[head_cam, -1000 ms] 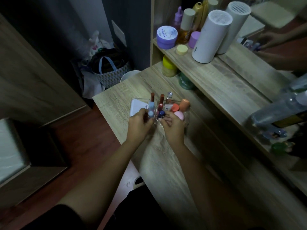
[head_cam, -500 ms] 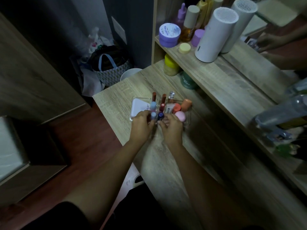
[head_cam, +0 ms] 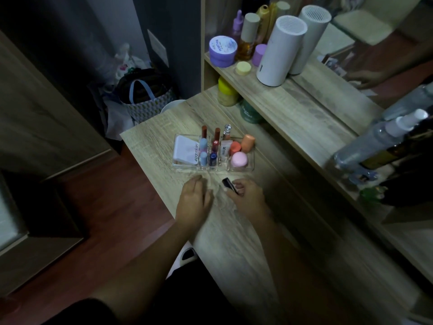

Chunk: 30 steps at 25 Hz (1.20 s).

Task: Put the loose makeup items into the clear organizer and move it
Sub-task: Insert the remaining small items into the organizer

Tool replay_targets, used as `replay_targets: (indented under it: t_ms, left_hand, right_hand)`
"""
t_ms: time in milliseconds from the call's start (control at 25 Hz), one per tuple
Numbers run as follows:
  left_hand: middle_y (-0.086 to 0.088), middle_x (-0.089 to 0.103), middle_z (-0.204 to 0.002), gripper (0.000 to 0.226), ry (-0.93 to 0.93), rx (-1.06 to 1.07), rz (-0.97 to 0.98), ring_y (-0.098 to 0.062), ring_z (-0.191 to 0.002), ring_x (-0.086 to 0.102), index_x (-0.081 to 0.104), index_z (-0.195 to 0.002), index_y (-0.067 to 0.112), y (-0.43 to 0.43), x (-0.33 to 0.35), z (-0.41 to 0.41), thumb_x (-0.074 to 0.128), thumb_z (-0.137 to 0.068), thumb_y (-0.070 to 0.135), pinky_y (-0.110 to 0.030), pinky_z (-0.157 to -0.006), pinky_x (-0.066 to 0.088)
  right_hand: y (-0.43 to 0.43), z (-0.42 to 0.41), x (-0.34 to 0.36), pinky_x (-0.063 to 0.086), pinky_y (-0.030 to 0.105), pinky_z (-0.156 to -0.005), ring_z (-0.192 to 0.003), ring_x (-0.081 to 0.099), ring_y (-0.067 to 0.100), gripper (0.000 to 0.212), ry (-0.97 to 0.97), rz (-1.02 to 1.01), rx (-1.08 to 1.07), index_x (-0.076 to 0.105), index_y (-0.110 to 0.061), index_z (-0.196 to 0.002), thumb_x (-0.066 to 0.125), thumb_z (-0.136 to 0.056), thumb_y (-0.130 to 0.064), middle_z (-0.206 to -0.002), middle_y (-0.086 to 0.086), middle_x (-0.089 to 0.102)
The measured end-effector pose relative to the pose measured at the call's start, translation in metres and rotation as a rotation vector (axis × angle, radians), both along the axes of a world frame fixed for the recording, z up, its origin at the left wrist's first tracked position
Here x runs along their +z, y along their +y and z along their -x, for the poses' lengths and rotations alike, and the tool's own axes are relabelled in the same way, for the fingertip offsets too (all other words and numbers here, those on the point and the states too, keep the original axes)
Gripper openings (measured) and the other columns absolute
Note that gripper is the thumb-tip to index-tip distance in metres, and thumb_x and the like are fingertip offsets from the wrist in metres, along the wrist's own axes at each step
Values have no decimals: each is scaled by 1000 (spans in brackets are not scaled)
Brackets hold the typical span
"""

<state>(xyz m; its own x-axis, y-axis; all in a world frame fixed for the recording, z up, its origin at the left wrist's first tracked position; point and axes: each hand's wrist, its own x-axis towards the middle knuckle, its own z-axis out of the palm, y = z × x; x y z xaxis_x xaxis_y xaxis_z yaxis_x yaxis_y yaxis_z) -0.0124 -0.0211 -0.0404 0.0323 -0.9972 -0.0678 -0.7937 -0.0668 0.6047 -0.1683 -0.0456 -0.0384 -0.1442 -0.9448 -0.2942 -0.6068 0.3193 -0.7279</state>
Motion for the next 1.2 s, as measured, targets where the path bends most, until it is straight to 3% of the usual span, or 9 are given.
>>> replay_targets:
  t_ms: [80, 200, 400, 640, 840, 1040, 1200]
  left_hand:
    - [-17, 31, -153, 56, -106, -60, -54, -28, -144, 22, 31, -143, 4, 3, -8, 2, 42, -97, 33, -36, -118, 19]
    - [-14, 9, -160, 65, -221, -109, -128, -26, -148, 3, 10, -149, 7, 4, -20, 3, 30, -98, 42, -40, -120, 10]
    - [-14, 0, -160, 66, -271, -139, -150, -27, -148, -4, 3, -149, 7, 5, -27, 3, 25, -98, 44, -39, -120, 4]
    - [-15, 1, -160, 68, -303, -164, -139, -28, -148, -2, 4, -148, 5, 3, -31, 1, 27, -97, 45, -41, -120, 8]
    - [-15, 0, -160, 69, -305, -160, -133, -28, -148, -3, 3, -149, 6, 4, -34, 1, 26, -97, 46, -40, -120, 7]
    - [-15, 0, -160, 69, -309, -159, -129, -27, -148, -3, 3, -149, 6, 3, -36, 1, 25, -97, 47, -40, -120, 7]
    - [-15, 1, -160, 69, -299, -161, -126, -28, -148, -3, 4, -148, 6, 3, -37, 1, 26, -97, 47, -40, -120, 8]
  right_hand:
    - [2, -3, -2, 52, 28, -74, -84, 68, 25, 29, 51, 9, 71, 69, -9, -101, 77, -75, -21, -94, 10, 72]
    - [-3, -4, 2, 46, 19, -69, -82, 70, 21, 23, 88, 109, 96, 71, -13, -100, 72, -78, -18, -90, 7, 75]
    - [-26, -12, 23, 46, -4, -65, -83, 63, -2, 35, -288, 205, -106, 63, -10, -117, 70, -82, -13, -99, -5, 66]
    - [-44, -22, 20, 55, 21, -82, -93, 67, 13, 35, -289, 241, -60, 63, -5, -117, 67, -83, -5, -111, 12, 69]
    - [-48, -29, 15, 59, 32, -80, -85, 68, 19, 27, -131, 328, -58, 66, 1, -108, 69, -82, -5, -99, 16, 69]
    - [-44, -28, 16, 56, 28, -79, -89, 68, 24, 26, -36, 363, -40, 65, 4, -108, 67, -83, -3, -101, 18, 69]
    - [-42, -29, 18, 55, 37, -89, -95, 68, 26, 33, 11, 303, 18, 63, 2, -117, 66, -84, -2, -106, 19, 71]
